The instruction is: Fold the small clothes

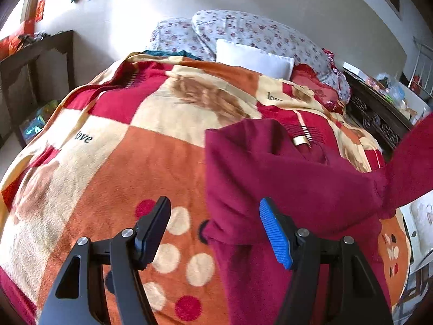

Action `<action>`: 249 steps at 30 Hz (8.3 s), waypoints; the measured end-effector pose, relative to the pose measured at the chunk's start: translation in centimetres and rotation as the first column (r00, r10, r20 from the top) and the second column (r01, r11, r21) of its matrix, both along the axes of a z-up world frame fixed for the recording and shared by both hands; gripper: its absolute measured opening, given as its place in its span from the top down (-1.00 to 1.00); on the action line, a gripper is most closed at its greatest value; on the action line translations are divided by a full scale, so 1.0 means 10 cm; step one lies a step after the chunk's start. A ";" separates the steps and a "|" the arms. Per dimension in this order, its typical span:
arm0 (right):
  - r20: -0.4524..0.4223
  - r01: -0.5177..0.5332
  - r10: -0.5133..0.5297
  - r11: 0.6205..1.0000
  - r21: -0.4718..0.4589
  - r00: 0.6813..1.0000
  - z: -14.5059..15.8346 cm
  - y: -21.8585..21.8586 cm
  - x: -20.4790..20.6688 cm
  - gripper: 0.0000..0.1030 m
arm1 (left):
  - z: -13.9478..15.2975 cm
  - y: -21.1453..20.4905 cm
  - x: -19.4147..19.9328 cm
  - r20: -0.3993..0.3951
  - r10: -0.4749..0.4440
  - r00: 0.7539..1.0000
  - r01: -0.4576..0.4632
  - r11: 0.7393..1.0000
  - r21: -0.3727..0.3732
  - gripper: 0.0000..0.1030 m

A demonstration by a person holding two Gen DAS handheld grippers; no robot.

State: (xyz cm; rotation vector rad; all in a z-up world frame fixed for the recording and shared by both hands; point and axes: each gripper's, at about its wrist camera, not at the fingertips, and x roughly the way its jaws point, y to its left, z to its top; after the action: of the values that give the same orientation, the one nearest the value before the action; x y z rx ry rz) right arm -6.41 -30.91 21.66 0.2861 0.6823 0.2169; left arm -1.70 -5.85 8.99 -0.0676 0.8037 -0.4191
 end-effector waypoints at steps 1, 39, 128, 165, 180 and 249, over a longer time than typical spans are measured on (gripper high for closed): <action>-0.032 -0.033 0.033 0.999 0.013 0.999 -0.21 0.18 0.20 0.87 | 0.00 0.03 0.01 -0.001 0.004 1.000 -0.004 1.000 -0.001 -0.31; -0.142 0.323 -0.301 0.931 0.168 0.943 -1.20 -1.50 -1.37 -0.39 | -0.20 -0.75 0.24 0.022 -0.136 0.990 0.132 0.980 0.148 0.89; -0.182 0.322 -0.360 0.923 -0.210 0.915 -1.13 -0.79 -1.45 -0.32 | -0.48 -0.41 -1.14 -0.154 -0.103 0.983 0.093 0.993 -0.075 -0.34; -0.234 0.306 -0.344 0.934 -0.185 0.909 -1.16 -0.37 -1.83 -0.34 | -0.69 -0.44 -1.73 -0.274 -0.241 0.931 0.185 0.959 -0.216 -0.37; -0.251 0.296 -0.337 0.937 -0.187 0.908 -1.21 -0.34 -1.77 -0.35 | -0.74 -0.30 -1.68 -0.296 -0.226 0.928 0.142 0.950 -0.279 -0.37; -0.232 0.175 -0.140 0.975 0.135 0.962 -1.95 -0.79 -3.66 0.53 | -0.80 0.30 -2.38 -0.395 -0.139 0.908 0.140 0.990 -0.026 -0.64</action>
State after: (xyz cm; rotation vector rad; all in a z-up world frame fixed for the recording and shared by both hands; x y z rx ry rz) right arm -42.97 -38.79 2.14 0.5170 0.8610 0.0850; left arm -25.49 -2.89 1.00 -0.0940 1.2149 -0.5492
